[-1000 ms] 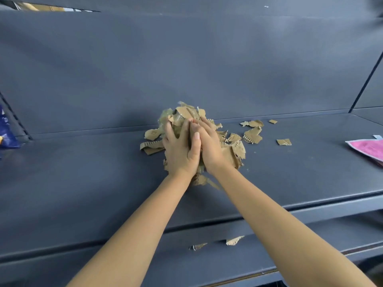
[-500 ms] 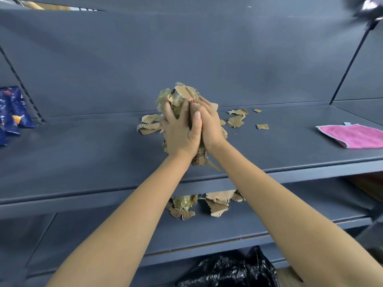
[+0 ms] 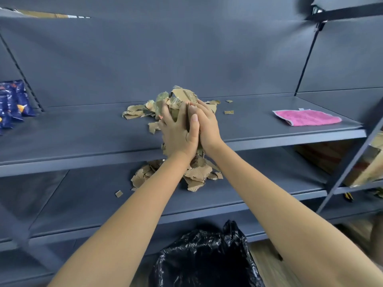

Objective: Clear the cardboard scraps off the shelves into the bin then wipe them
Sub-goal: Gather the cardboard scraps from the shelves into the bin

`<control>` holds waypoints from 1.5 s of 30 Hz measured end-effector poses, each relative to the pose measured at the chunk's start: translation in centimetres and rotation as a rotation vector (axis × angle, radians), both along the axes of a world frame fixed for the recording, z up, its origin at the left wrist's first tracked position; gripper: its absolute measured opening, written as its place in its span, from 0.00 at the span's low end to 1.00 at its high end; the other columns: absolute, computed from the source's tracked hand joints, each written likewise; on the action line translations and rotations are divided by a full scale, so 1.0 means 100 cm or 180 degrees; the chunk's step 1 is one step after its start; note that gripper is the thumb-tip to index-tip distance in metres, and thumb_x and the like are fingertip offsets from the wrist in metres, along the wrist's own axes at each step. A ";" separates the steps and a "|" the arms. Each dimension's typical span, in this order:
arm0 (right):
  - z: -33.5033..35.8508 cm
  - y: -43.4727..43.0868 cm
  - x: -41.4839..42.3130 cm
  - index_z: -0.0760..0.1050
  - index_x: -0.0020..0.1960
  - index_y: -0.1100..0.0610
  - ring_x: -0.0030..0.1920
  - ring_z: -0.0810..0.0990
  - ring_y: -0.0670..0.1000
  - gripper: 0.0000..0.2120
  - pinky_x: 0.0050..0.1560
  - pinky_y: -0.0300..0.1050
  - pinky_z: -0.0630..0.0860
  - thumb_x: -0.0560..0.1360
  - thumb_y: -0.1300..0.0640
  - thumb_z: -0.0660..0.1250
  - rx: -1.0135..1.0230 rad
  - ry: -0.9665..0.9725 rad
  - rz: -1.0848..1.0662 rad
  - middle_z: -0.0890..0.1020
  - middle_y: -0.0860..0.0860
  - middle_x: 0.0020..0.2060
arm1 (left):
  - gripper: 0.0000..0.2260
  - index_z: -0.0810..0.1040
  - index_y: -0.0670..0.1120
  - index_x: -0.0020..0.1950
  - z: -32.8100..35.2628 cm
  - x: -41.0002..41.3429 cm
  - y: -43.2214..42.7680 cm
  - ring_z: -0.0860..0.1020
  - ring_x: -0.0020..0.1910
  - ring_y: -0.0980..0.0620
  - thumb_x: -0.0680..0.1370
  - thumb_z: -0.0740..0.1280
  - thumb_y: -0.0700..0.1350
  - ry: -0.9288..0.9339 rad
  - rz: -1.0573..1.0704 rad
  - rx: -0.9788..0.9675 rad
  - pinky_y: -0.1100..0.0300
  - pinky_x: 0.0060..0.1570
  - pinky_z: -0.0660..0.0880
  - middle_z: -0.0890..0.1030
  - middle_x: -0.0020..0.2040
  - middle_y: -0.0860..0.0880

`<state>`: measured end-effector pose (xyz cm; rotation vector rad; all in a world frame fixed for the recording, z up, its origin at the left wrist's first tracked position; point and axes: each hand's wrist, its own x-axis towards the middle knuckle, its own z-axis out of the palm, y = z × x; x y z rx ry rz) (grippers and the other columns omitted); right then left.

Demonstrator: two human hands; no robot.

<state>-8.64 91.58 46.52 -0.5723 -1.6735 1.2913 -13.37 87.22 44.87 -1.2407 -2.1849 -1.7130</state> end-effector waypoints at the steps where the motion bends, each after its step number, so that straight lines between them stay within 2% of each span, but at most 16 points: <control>1: -0.003 -0.004 0.009 0.76 0.62 0.58 0.74 0.58 0.48 0.14 0.72 0.44 0.57 0.79 0.59 0.57 -0.0027 0.0014 0.0001 0.68 0.53 0.70 | 0.41 0.65 0.54 0.71 -0.003 0.008 -0.003 0.55 0.72 0.42 0.63 0.39 0.67 -0.0006 -0.0012 -0.0013 0.47 0.63 0.64 0.50 0.77 0.47; 10: -0.053 -0.025 0.080 0.76 0.62 0.58 0.74 0.58 0.47 0.14 0.68 0.38 0.57 0.79 0.59 0.57 -0.0124 -0.0077 -0.0208 0.67 0.54 0.71 | 0.41 0.66 0.52 0.71 -0.055 0.076 -0.021 0.58 0.70 0.41 0.63 0.40 0.67 -0.0046 -0.0202 -0.0109 0.49 0.62 0.65 0.50 0.77 0.45; 15: -0.085 -0.030 0.107 0.75 0.63 0.59 0.74 0.59 0.48 0.15 0.68 0.39 0.58 0.79 0.60 0.58 -0.0303 -0.0151 -0.0331 0.66 0.54 0.72 | 0.41 0.66 0.50 0.71 -0.089 0.103 -0.024 0.56 0.72 0.41 0.64 0.41 0.66 -0.0183 -0.0333 -0.0175 0.50 0.67 0.60 0.51 0.77 0.43; 20: -0.122 -0.034 0.122 0.74 0.64 0.58 0.73 0.62 0.49 0.19 0.70 0.45 0.60 0.75 0.55 0.58 -0.0426 -0.0222 -0.0368 0.65 0.53 0.72 | 0.38 0.67 0.51 0.70 -0.126 0.118 -0.026 0.54 0.73 0.41 0.66 0.42 0.66 -0.0194 -0.0408 -0.0285 0.46 0.69 0.59 0.51 0.76 0.43; 24: -0.161 -0.035 0.127 0.74 0.64 0.59 0.73 0.61 0.50 0.16 0.71 0.44 0.60 0.79 0.58 0.58 -0.0685 -0.0320 -0.0362 0.65 0.53 0.72 | 0.39 0.67 0.50 0.71 -0.163 0.122 -0.031 0.56 0.72 0.41 0.66 0.42 0.66 -0.0304 -0.0385 -0.0464 0.48 0.68 0.61 0.52 0.76 0.43; 28: -0.201 -0.039 0.124 0.74 0.64 0.60 0.73 0.60 0.49 0.17 0.67 0.39 0.59 0.78 0.57 0.57 -0.0766 -0.0490 -0.0325 0.66 0.54 0.71 | 0.40 0.64 0.50 0.72 -0.200 0.122 -0.036 0.57 0.72 0.42 0.65 0.40 0.66 -0.0386 -0.0312 -0.0802 0.49 0.67 0.61 0.51 0.76 0.43; 33: -0.251 -0.042 0.113 0.73 0.65 0.58 0.72 0.62 0.49 0.19 0.68 0.42 0.59 0.77 0.54 0.58 -0.1096 -0.0670 -0.0305 0.64 0.53 0.72 | 0.40 0.62 0.53 0.73 -0.247 0.113 -0.044 0.58 0.70 0.42 0.65 0.39 0.66 -0.0473 -0.0215 -0.1243 0.46 0.65 0.64 0.51 0.76 0.44; 38: -0.302 -0.050 0.100 0.73 0.66 0.59 0.70 0.63 0.46 0.17 0.62 0.33 0.61 0.79 0.59 0.57 -0.1413 -0.0827 -0.0227 0.65 0.52 0.72 | 0.39 0.62 0.53 0.73 -0.297 0.101 -0.055 0.59 0.69 0.42 0.66 0.39 0.66 -0.0630 -0.0169 -0.1536 0.47 0.65 0.63 0.51 0.76 0.45; 41: -0.333 -0.055 0.094 0.73 0.66 0.59 0.64 0.62 0.40 0.17 0.62 0.36 0.59 0.80 0.58 0.56 -0.1464 -0.1010 -0.0178 0.65 0.52 0.71 | 0.40 0.61 0.53 0.73 -0.325 0.096 -0.062 0.57 0.70 0.42 0.65 0.38 0.66 -0.0741 -0.0166 -0.1727 0.48 0.67 0.61 0.50 0.76 0.45; 43: -0.351 -0.057 0.090 0.73 0.65 0.60 0.64 0.64 0.41 0.17 0.65 0.38 0.61 0.79 0.57 0.57 -0.1600 -0.1111 -0.0149 0.66 0.53 0.70 | 0.40 0.60 0.54 0.73 -0.342 0.092 -0.063 0.57 0.71 0.42 0.64 0.37 0.66 -0.0810 -0.0163 -0.1894 0.48 0.67 0.60 0.50 0.76 0.45; 45: -0.363 -0.057 0.085 0.72 0.65 0.59 0.66 0.68 0.47 0.18 0.69 0.45 0.65 0.77 0.54 0.59 -0.1719 -0.1178 -0.0148 0.69 0.54 0.68 | 0.40 0.61 0.54 0.73 -0.355 0.088 -0.063 0.57 0.71 0.41 0.64 0.37 0.66 -0.0850 -0.0155 -0.2008 0.46 0.67 0.60 0.50 0.76 0.46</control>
